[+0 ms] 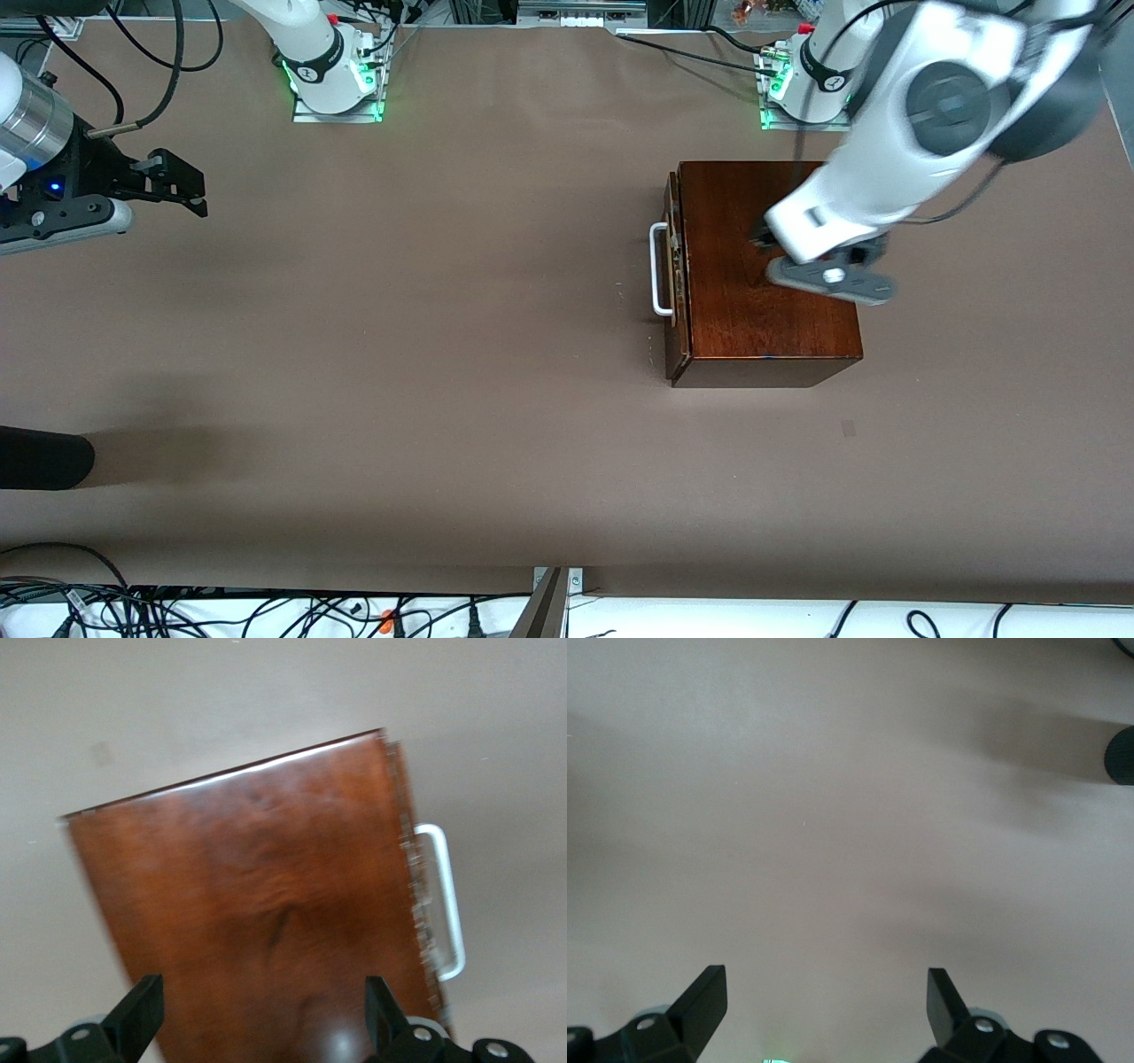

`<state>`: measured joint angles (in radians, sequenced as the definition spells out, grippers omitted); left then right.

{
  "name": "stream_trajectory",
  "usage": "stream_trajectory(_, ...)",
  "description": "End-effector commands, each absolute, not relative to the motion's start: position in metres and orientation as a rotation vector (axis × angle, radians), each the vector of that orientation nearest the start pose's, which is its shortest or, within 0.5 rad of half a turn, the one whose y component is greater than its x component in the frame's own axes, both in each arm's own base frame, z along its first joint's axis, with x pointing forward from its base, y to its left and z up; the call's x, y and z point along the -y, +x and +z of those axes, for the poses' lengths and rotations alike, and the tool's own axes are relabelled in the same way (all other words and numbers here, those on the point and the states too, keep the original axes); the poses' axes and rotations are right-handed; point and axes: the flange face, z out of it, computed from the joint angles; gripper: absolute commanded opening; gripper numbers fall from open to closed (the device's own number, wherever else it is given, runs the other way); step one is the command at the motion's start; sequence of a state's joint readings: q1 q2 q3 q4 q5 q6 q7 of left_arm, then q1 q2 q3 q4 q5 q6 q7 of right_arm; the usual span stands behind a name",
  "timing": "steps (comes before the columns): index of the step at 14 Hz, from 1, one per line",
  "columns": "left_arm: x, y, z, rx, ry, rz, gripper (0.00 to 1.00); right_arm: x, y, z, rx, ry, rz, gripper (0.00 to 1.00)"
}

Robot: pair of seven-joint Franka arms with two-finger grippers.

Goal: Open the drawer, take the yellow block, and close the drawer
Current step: 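Reach the left gripper to the white drawer handle of the box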

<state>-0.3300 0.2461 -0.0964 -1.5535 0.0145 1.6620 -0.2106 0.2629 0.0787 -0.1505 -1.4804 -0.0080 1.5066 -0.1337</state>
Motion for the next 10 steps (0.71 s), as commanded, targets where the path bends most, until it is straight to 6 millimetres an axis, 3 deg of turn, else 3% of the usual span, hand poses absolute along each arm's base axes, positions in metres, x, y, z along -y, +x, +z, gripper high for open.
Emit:
stream_trajectory(1, 0.316, 0.574, 0.468, -0.211, -3.082, 0.218, 1.00, -0.063, 0.562, 0.625, 0.374, -3.142, 0.087, 1.00)
stream_trajectory(3, 0.355, 0.566, 0.441, -0.188, -3.044, 0.147, 1.00, -0.064, 0.564, 0.625, 0.372, -3.143, 0.077, 1.00)
stream_trajectory(6, 0.412, 0.535, 0.396, -0.119, -2.934, 0.101, 1.00, -0.069, 0.564, 0.626, 0.389, -3.142, 0.067, 1.00)
stream_trajectory(10, 0.431, 0.520, 0.357, -0.074, -2.877, 0.130, 1.00, -0.077, 0.562, 0.625, 0.413, -3.141, 0.072, 1.00)
